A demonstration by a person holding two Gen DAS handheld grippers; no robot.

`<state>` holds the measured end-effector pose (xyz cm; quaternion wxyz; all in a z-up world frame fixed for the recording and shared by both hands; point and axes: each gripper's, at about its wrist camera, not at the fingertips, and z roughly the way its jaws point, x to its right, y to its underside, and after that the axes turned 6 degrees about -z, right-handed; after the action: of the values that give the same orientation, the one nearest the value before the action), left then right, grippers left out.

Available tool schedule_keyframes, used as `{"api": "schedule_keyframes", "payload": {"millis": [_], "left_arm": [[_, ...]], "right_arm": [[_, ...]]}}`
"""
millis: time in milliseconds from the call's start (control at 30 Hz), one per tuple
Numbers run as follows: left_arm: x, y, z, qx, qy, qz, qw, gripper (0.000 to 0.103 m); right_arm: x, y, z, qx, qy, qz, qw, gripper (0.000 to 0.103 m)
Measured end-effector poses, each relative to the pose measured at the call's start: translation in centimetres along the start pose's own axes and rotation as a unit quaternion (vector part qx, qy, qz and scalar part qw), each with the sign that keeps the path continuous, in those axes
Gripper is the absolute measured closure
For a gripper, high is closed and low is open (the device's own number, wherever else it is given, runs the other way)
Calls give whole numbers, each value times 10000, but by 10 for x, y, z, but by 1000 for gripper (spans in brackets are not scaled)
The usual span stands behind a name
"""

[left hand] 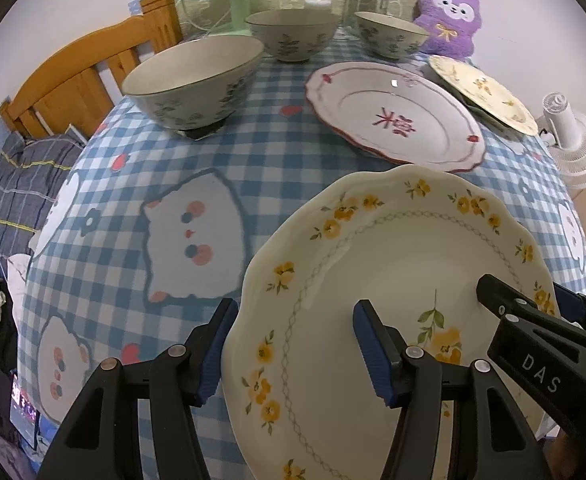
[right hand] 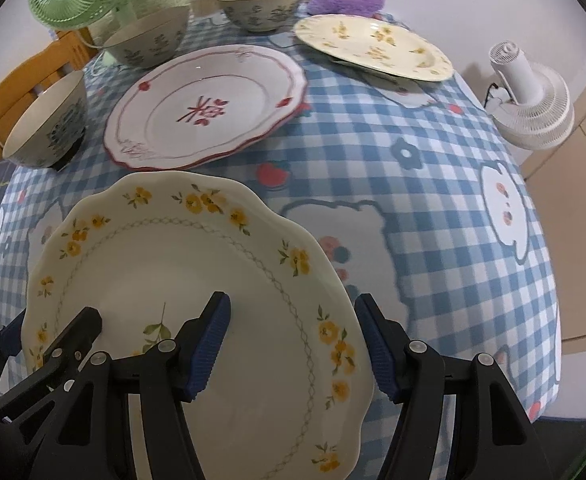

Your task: Organize plates and bowls

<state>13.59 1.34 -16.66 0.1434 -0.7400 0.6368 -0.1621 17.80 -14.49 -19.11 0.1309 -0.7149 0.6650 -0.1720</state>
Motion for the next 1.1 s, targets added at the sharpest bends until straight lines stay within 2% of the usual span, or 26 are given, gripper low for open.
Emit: {"api": "schedule_keyframes", "payload": {"millis": [300,733,1100], "left_arm": [[35,-2,-2,43,112,117,9999,43],[106,-7,-1,78,264,240,9993,43],[151,-11,4,84,237,209,9995,43]], "right_arm": [[36,2,-6,51,112,135,9998,35],[109,-4,-5,77,209,253,9994,35],[156,-11,4,83,197,250,9995,35]]}}
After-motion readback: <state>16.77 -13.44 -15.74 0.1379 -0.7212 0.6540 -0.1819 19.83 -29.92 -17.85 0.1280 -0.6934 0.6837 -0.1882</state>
